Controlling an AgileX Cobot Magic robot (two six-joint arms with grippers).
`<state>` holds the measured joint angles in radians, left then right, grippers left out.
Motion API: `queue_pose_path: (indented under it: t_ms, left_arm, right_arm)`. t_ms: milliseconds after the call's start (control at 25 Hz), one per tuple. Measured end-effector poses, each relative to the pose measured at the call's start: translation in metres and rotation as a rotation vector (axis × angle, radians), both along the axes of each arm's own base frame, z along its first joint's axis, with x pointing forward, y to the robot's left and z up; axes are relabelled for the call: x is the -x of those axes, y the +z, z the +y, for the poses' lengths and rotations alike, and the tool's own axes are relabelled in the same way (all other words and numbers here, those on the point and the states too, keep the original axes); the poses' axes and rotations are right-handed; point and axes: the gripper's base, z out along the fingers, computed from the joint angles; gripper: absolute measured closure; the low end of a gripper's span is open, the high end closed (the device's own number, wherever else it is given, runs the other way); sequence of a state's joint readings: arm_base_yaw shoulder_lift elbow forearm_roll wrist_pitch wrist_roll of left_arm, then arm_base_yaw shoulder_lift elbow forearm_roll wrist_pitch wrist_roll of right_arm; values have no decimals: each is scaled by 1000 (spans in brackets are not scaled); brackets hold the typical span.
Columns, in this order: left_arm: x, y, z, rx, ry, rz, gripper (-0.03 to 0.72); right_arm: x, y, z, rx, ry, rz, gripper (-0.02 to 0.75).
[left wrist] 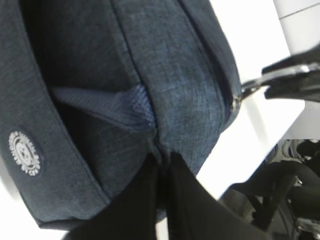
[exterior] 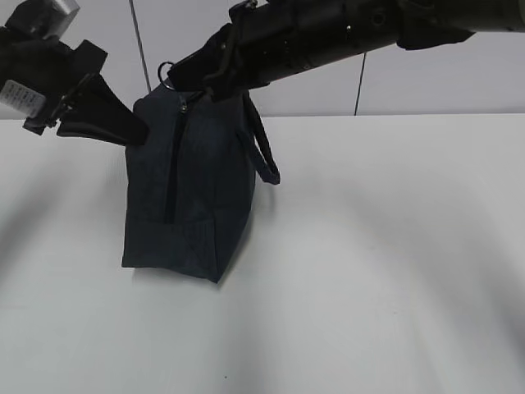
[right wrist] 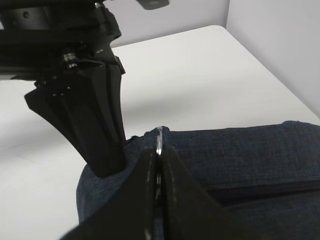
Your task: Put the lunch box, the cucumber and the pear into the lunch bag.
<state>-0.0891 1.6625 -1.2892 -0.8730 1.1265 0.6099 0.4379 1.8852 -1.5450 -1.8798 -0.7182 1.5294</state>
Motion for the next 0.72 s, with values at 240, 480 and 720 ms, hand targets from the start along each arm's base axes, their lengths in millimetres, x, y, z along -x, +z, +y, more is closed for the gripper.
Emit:
queue_pose_path:
  t_ms: [240, 480, 720]
  left_arm:
    - [5, -3, -4, -52, -18, 34, 677]
    - [6, -5, -6, -108, -29, 19, 678]
    - [5, -5, -5, -119, -21, 10, 677]
  right_arm:
    - [4, 0, 1, -19, 33, 59, 754]
    - [1, 0, -1, -19, 2, 54, 754]
    - [-3, 0, -3, -16, -47, 33, 754]
